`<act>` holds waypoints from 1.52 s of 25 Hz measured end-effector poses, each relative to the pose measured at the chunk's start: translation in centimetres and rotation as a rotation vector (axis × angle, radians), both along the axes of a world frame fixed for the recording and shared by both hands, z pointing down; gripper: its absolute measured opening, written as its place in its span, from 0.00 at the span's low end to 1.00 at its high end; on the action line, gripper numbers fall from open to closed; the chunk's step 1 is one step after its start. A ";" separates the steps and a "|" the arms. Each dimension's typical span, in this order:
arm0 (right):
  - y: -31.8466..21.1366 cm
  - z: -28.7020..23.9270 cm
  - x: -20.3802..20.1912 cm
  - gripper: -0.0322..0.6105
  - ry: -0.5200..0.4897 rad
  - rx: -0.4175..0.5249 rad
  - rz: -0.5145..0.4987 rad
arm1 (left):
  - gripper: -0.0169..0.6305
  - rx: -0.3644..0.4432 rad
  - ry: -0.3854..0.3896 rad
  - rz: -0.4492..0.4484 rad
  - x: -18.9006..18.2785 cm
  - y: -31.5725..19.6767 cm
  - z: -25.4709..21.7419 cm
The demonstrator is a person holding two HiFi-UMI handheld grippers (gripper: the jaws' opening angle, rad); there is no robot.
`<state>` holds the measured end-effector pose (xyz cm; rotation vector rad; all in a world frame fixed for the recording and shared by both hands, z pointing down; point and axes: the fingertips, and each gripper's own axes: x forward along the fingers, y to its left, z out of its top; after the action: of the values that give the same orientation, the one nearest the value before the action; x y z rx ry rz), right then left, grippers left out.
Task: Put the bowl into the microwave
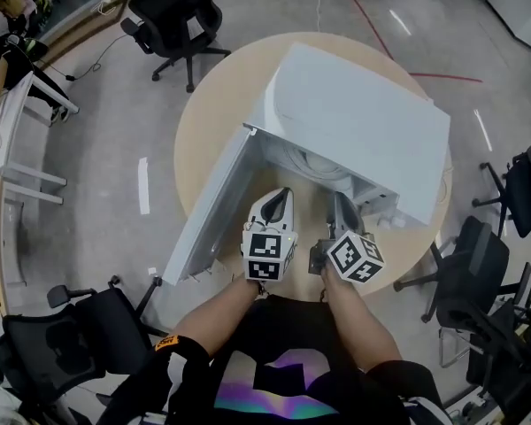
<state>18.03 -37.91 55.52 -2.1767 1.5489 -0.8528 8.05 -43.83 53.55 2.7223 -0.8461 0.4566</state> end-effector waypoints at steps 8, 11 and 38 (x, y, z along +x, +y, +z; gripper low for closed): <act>2.4 -2.5 -4.0 0.12 0.175 -0.027 -0.092 | 0.10 0.030 0.053 0.019 -2.5 3.6 -2.6; 3.1 -3.7 -5.5 0.12 0.234 -0.037 -0.114 | 0.10 0.045 0.076 0.017 -3.8 4.6 -3.8; 9.6 -10.2 -9.5 0.12 0.425 0.058 -0.275 | 0.10 0.105 0.123 -0.102 -8.9 11.3 -8.4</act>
<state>8.57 -28.31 45.34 -2.2353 2.0811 -0.4213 -0.83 -32.56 45.19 2.7511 -0.9957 0.2267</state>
